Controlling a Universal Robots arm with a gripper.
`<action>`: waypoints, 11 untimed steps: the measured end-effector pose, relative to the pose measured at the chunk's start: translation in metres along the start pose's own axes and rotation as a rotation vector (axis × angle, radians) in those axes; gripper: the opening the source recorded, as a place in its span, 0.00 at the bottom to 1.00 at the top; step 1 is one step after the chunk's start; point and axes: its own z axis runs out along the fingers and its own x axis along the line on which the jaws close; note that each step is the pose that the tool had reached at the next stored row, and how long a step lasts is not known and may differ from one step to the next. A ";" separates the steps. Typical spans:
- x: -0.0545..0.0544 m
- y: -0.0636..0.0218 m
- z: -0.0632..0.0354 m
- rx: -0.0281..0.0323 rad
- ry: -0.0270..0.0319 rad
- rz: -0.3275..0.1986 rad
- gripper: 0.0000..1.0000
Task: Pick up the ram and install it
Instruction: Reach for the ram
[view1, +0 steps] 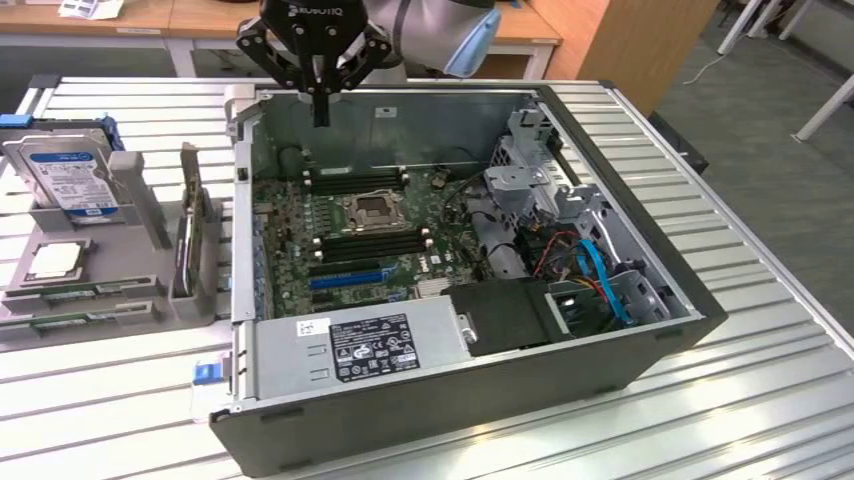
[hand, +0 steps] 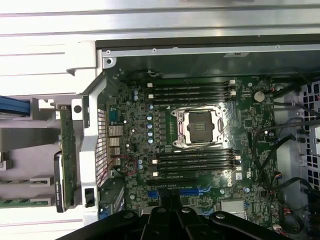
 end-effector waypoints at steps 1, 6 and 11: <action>0.002 -0.0001 0.0000 0.0000 0.0000 0.000 0.10; 0.014 -0.0010 -0.0003 -0.0001 0.0000 0.000 0.10; 0.025 -0.0019 -0.0006 -0.0001 -0.0001 0.000 0.10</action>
